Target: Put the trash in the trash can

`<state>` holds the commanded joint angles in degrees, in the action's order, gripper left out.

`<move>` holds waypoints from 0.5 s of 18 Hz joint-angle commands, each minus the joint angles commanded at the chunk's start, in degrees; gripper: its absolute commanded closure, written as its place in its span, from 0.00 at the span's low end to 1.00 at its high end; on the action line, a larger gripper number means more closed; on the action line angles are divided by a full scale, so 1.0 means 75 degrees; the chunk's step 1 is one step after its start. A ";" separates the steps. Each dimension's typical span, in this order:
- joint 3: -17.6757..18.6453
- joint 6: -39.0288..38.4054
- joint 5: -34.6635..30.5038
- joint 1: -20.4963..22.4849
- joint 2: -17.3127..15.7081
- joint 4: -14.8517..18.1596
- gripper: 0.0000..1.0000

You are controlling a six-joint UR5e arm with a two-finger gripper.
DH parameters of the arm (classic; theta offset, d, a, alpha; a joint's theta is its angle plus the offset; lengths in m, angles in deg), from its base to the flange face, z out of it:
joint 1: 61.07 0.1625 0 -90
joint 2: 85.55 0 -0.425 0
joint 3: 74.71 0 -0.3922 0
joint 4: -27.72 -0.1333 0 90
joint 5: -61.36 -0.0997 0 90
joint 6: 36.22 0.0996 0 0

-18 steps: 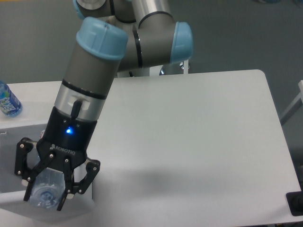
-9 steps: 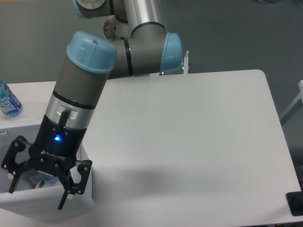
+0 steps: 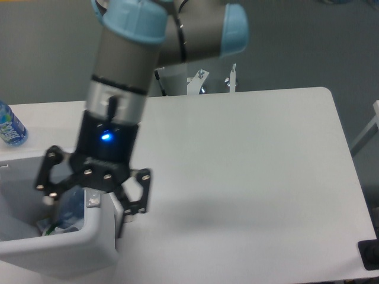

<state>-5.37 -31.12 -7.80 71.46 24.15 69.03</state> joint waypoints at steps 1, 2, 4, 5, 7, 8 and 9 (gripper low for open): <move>0.0070 0.0012 -0.0141 0.0164 -0.0106 0.0000 0.00; 0.0117 0.0081 -0.0200 0.0293 -0.0153 0.0012 0.00; 0.0176 0.0373 -0.0259 0.0598 -0.0258 0.0035 0.00; 0.0188 0.0514 -0.0352 0.0692 -0.0329 0.0047 0.00; 0.0340 0.0924 -0.0715 0.0880 -0.0399 0.0059 0.00; 0.0410 0.1228 -0.0914 0.0915 -0.0423 0.0070 0.00; 0.0504 0.1590 -0.1136 0.0950 -0.0458 0.0105 0.00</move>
<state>-1.59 -19.19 -16.32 78.58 20.72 69.82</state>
